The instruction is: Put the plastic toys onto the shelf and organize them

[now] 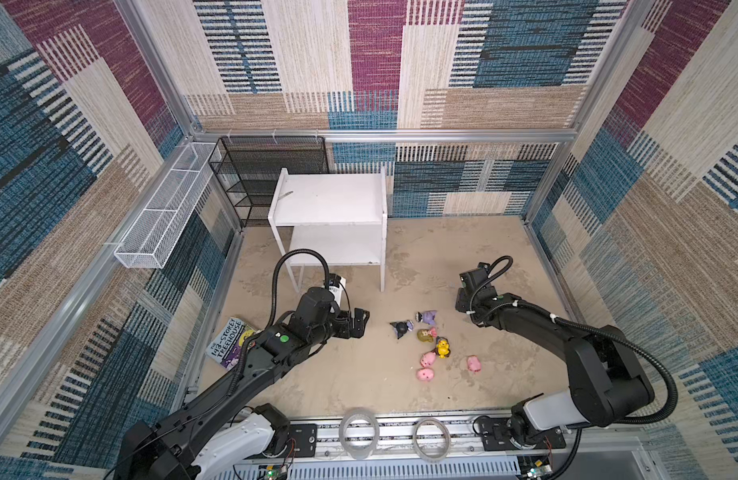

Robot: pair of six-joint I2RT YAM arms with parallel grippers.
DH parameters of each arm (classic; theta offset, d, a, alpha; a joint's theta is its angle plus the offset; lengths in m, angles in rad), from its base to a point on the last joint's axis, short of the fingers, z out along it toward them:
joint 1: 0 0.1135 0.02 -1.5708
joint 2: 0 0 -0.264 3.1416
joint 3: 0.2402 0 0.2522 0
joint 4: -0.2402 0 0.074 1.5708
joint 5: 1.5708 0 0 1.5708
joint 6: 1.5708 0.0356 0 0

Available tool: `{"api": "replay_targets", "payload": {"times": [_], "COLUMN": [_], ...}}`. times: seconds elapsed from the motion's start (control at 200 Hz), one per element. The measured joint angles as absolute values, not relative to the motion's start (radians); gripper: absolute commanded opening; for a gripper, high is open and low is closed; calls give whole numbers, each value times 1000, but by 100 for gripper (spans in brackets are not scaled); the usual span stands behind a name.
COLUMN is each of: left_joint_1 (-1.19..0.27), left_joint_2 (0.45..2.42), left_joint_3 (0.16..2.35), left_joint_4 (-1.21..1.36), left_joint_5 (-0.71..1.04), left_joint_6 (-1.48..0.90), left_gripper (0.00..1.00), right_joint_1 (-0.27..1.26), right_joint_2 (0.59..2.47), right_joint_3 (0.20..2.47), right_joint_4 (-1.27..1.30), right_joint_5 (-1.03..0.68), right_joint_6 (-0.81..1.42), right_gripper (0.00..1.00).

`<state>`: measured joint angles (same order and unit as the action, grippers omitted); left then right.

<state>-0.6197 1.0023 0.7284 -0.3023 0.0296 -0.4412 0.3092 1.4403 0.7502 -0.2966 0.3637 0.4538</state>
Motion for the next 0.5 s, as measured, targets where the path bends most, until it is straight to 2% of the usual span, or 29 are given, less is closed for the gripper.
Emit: {"api": "replay_targets", "payload": {"times": [0.125,0.346,0.501], "left_joint_1": [-620,-620,-620], "left_joint_2": [1007,1012,1010], "left_joint_3": [728,727,727], "left_joint_4": [-302,-302,-302], "left_joint_5": [30,30,30], "left_joint_6": [-441,-441,-441], "left_gripper": [99,99,99], "right_joint_1": [277,247,228], "right_joint_2": [1388,1360,1359], "right_joint_3": [707,680,654], "right_joint_4": [-256,-200,-199], "right_joint_5": [292,206,175], "right_joint_6": [405,354,356], "right_gripper": [62,33,27]}}
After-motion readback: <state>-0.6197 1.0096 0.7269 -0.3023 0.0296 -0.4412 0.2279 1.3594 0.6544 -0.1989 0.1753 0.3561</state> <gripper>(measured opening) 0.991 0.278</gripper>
